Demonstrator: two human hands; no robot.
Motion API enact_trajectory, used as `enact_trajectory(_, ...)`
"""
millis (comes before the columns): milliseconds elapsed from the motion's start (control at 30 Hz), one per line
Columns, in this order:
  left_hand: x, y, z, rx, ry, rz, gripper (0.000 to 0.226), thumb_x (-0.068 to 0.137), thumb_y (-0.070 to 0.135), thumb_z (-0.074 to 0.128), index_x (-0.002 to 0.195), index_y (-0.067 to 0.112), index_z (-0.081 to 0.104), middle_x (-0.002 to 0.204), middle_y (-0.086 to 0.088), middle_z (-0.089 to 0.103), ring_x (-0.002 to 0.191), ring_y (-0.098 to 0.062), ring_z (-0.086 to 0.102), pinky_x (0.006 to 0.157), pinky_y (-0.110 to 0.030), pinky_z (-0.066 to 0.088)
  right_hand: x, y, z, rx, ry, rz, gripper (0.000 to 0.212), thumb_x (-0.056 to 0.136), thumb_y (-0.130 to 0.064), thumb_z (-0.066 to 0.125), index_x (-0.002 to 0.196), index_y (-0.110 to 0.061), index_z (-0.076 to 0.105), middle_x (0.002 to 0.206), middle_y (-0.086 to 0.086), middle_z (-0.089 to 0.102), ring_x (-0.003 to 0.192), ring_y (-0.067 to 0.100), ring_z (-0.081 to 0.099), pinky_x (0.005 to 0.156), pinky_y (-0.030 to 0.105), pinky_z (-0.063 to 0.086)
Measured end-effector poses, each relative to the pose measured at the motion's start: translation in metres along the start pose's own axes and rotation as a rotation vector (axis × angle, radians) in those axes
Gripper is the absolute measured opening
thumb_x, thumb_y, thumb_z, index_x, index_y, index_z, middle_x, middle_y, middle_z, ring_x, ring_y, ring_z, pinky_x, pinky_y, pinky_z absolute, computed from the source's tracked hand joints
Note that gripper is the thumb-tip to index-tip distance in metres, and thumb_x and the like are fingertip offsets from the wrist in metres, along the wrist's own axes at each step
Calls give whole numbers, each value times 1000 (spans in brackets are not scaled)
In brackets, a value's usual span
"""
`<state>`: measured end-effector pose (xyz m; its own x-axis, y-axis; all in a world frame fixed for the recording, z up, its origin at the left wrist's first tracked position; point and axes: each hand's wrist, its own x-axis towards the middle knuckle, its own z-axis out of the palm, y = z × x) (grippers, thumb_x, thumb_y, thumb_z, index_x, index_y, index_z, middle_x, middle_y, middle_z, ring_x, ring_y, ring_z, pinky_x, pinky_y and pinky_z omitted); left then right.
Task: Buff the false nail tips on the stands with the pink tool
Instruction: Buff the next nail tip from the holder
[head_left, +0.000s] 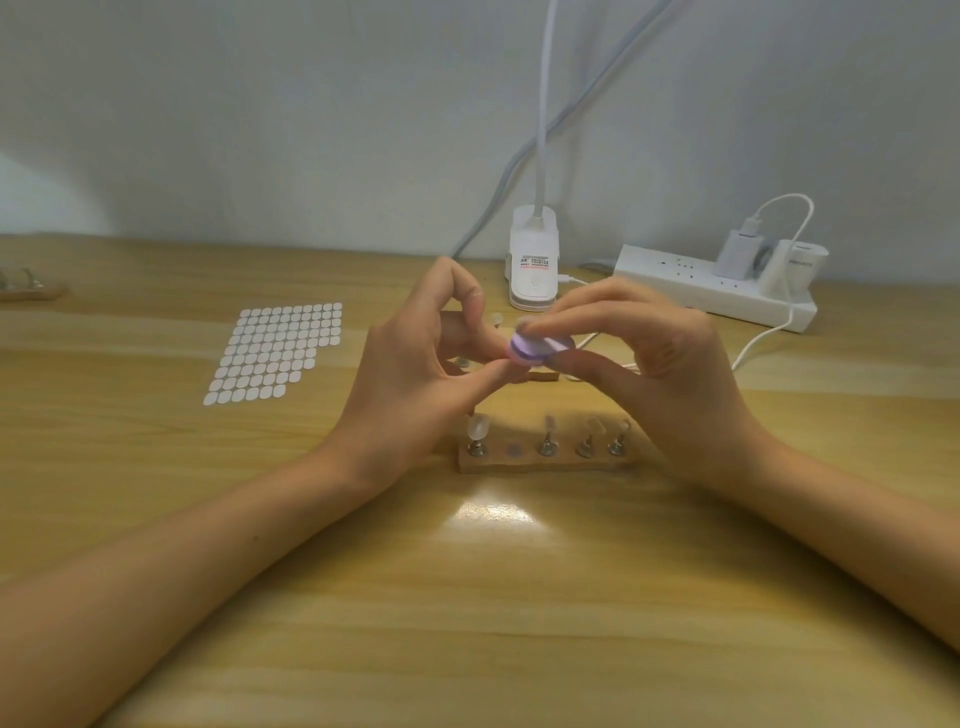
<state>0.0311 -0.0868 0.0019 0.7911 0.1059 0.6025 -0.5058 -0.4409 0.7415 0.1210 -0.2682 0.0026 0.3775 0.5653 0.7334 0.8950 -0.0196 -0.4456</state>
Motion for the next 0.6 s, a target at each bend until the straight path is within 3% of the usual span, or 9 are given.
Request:
enact_trajectory(100, 0, 0, 0, 15, 3, 0, 43, 81, 11, 81, 88, 23, 40, 82, 2, 78, 80, -4, 74, 63, -14, 51, 2, 1, -2, -13, 30, 17, 25, 87, -17, 69, 112, -21, 68, 103, 2, 72, 97, 15, 69, 84, 40, 57)
enact_trajectory(267, 0, 1, 2, 51, -17, 26, 41, 80, 21, 80, 89, 25, 40, 76, 10, 74, 79, -2, 73, 63, -7, 47, 1, 1, -2, -14, -30, -40, 26, 86, -13, 71, 112, -12, 71, 102, 9, 72, 97, 19, 69, 83, 39, 57)
enact_trajectory(367, -1, -1, 2, 75, -13, 46, 44, 80, 11, 82, 90, 23, 41, 80, 7, 76, 79, 0, 73, 67, -6, 47, 0, 1, -3, -32, 9, 10, 27, 86, -12, 70, 113, -13, 70, 102, 8, 73, 96, 18, 69, 82, 42, 57)
enact_trajectory(467, -1, -3, 2, 60, -30, 35, 40, 81, 15, 81, 92, 14, 43, 77, 3, 74, 79, -4, 73, 67, -10, 49, -1, -1, 1, -17, -42, -58, 25, 86, -13, 72, 110, -9, 72, 102, 10, 72, 97, 22, 69, 80, 43, 57)
enact_trajectory(600, 0, -3, 2, 38, -1, 9, 43, 80, 13, 81, 88, 23, 40, 80, 4, 77, 80, -3, 74, 69, -8, 47, 1, 1, -4, -39, 14, 2, 26, 87, -15, 70, 113, -13, 70, 102, 8, 73, 96, 18, 69, 82, 42, 56)
